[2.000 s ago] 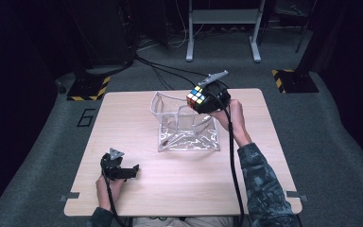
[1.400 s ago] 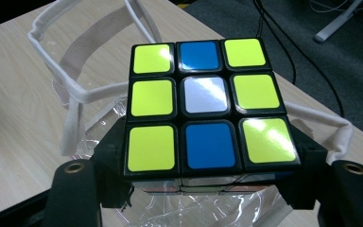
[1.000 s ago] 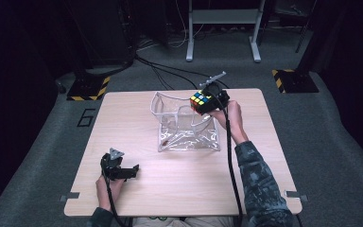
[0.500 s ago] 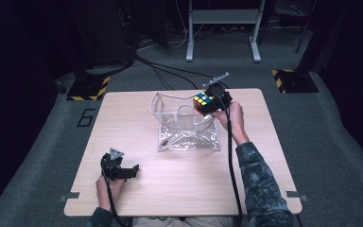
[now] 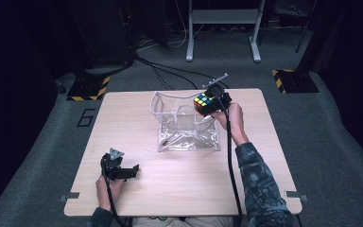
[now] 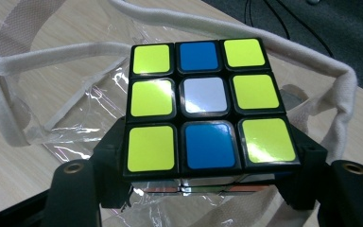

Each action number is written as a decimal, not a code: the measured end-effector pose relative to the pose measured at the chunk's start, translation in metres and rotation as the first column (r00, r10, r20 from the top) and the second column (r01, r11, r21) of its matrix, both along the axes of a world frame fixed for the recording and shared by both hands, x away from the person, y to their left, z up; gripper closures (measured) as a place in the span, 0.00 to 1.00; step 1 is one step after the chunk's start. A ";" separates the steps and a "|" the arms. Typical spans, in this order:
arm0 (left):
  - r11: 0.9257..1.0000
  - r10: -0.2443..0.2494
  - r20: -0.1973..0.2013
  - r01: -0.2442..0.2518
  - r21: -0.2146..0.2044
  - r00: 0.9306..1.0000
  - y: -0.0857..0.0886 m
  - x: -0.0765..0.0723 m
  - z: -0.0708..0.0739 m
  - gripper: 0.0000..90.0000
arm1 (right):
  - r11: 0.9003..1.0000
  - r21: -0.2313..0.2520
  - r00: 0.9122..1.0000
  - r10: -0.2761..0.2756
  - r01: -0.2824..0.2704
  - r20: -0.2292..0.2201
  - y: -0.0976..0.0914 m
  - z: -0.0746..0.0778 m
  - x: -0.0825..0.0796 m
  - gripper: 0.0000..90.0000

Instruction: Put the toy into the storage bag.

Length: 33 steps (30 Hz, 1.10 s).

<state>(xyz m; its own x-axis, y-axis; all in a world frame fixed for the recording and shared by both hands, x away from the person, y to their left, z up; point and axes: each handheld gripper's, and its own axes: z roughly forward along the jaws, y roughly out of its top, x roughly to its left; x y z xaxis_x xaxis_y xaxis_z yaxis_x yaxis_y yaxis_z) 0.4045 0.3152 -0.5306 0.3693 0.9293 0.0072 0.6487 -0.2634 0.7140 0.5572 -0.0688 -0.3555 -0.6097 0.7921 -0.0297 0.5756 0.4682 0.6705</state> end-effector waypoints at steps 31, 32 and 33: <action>1.000 0.001 -0.003 -0.001 -0.004 1.000 0.000 0.000 0.000 0.01 | 0.995 0.062 0.995 0.069 -0.073 0.066 -0.004 0.016 -0.041 0.05; 1.000 0.002 -0.003 -0.002 -0.005 1.000 0.000 0.000 0.000 0.01 | 0.995 0.064 0.995 0.067 -0.072 0.071 -0.005 0.016 -0.044 0.05; 1.000 0.002 -0.003 -0.002 -0.004 1.000 0.000 0.000 0.000 0.01 | 0.995 0.065 0.995 0.068 -0.073 0.075 -0.006 0.017 -0.047 0.05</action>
<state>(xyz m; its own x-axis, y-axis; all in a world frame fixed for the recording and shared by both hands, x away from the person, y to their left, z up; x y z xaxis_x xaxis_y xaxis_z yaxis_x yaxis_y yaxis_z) 0.4042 0.3149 -0.5306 0.3679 0.9299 0.0019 0.6514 -0.2592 0.7131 0.5099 -0.0751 -0.3387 -0.6624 0.7487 -0.0240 0.4913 0.4584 0.7406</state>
